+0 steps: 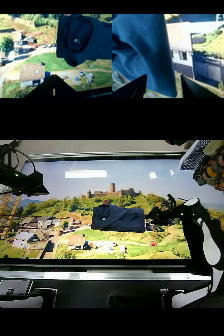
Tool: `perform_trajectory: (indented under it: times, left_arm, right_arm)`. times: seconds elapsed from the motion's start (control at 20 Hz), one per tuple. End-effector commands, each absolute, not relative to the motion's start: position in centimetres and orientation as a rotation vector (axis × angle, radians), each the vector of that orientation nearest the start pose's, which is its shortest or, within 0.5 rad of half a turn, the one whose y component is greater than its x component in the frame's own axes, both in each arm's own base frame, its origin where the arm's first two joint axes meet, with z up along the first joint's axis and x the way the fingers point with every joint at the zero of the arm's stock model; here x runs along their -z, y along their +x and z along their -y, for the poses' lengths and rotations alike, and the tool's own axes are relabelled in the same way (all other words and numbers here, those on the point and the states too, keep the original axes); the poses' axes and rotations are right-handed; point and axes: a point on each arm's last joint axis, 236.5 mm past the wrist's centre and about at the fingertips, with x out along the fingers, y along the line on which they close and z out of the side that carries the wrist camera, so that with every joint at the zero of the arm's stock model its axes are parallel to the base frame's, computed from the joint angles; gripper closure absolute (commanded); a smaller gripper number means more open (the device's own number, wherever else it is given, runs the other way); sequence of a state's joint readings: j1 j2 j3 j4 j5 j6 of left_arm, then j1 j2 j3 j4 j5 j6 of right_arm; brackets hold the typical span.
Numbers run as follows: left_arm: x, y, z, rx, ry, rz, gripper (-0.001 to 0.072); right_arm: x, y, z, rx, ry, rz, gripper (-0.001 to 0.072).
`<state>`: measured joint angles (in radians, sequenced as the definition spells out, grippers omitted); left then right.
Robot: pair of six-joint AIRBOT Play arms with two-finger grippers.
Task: Fold the clothes and pants, and hang the long-sleeved shirts on hangers.
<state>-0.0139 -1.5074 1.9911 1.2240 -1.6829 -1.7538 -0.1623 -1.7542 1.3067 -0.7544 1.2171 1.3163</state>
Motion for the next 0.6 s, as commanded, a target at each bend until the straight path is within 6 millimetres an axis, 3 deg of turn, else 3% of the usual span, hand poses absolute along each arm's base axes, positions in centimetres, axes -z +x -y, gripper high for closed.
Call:
perform_trajectory:
  times: [0.0, 0.15, 0.2, 0.3, 0.35, 0.45, 0.55]
  left_arm:
    - [-18.3, 42.1, 8.6, 0.229, -0.323, -1.219, 0.0694]
    - [-18.2, 42.4, 8.6, 0.228, -0.325, -1.213, 0.0694]
    - [-18.3, 42.5, 8.6, 0.228, -0.327, -1.205, 0.0694]
    - [-18.4, 42.7, 8.6, 0.227, -0.328, -1.197, 0.0694]
    - [-18.4, 42.7, 8.6, 0.228, -0.328, -1.197, 0.0694]
    - [-18.4, 42.7, 8.6, 0.228, -0.328, -1.197, 0.0694]
    - [-18.4, 42.7, 8.6, 0.228, -0.328, -1.197, 0.0693]
  right_arm:
    - [9.1, 43.9, -10.7, -0.400, 0.759, -1.421, 0.0239]
    - [9.4, 44.5, -11.6, -0.384, 0.771, -1.409, 0.0241]
    - [9.5, 44.6, -11.9, -0.382, 0.772, -1.406, 0.0273]
    - [9.4, 45.0, -12.4, -0.385, 0.774, -1.392, 0.0418]
    - [9.1, 45.1, -12.7, -0.397, 0.777, -1.385, 0.0529]
    - [7.4, 45.8, -13.7, -0.460, 0.802, -1.343, 0.0685]
    - [4.2, 47.1, -14.4, -0.504, 0.852, -1.274, 0.0686]
